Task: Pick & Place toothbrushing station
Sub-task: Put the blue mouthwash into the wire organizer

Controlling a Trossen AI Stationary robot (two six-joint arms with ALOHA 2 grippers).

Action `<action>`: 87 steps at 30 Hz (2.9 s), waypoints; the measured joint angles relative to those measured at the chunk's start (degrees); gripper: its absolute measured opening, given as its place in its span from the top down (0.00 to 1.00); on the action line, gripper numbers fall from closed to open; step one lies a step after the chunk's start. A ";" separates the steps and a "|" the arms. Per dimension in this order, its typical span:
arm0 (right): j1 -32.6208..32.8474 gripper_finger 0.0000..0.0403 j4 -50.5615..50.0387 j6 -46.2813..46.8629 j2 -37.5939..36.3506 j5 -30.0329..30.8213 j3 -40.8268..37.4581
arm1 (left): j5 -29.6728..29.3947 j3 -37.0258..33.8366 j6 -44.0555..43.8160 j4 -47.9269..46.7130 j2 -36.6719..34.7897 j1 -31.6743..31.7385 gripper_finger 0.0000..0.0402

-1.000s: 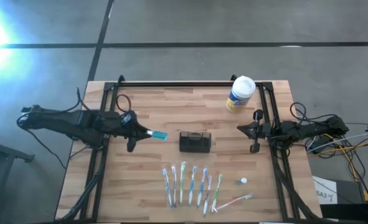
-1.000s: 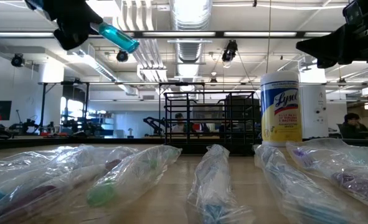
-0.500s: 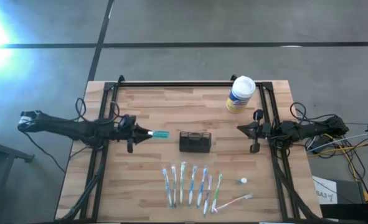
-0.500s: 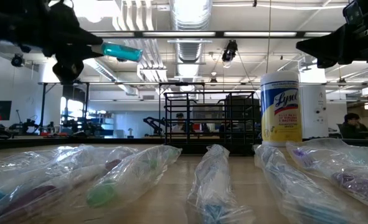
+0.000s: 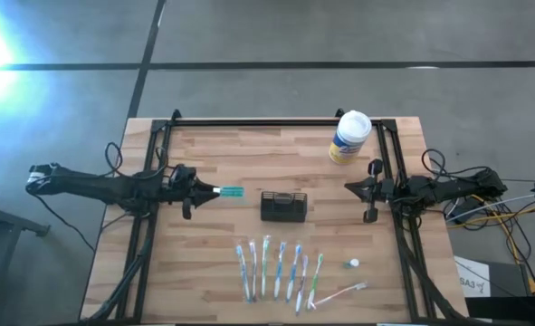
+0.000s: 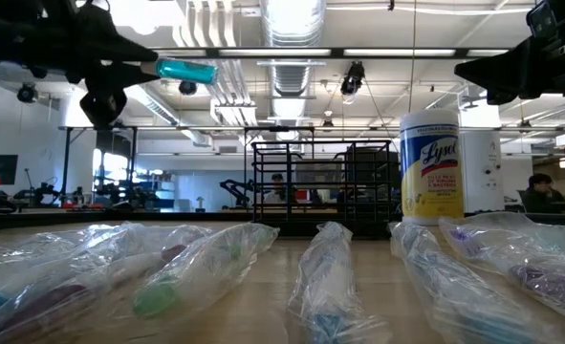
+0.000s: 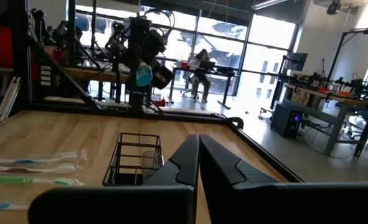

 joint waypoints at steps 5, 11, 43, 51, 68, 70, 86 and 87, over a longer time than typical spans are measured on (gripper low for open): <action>0.00 0.98 0.02 -0.15 0.01 0.01 0.00 | -1.27 13.41 1.21 -18.58 5.31 1.56 0.76; -0.04 0.98 0.31 -0.24 0.04 0.02 0.00 | -1.68 34.33 8.55 -35.70 19.26 2.07 0.76; -0.01 0.98 0.23 -0.68 0.02 0.02 0.00 | 4.02 117.39 39.51 -90.28 87.47 2.25 0.76; 0.00 0.98 0.17 -0.68 0.01 0.02 0.00 | 4.08 120.04 41.06 -92.96 92.33 2.25 0.76; 0.00 0.98 0.17 -1.09 -0.02 0.02 0.00 | 5.33 112.05 41.14 -88.90 92.75 2.34 0.76; 0.00 0.98 0.18 -1.13 -0.02 0.03 0.00 | 5.31 112.05 41.17 -88.01 92.80 2.34 0.76; 0.00 0.98 0.20 -1.49 0.04 0.02 0.00 | 5.46 107.32 42.38 -83.84 93.01 2.40 0.76; 0.00 0.98 0.20 -1.49 0.04 0.04 0.00 | 5.49 107.08 42.38 -83.80 93.01 2.40 0.76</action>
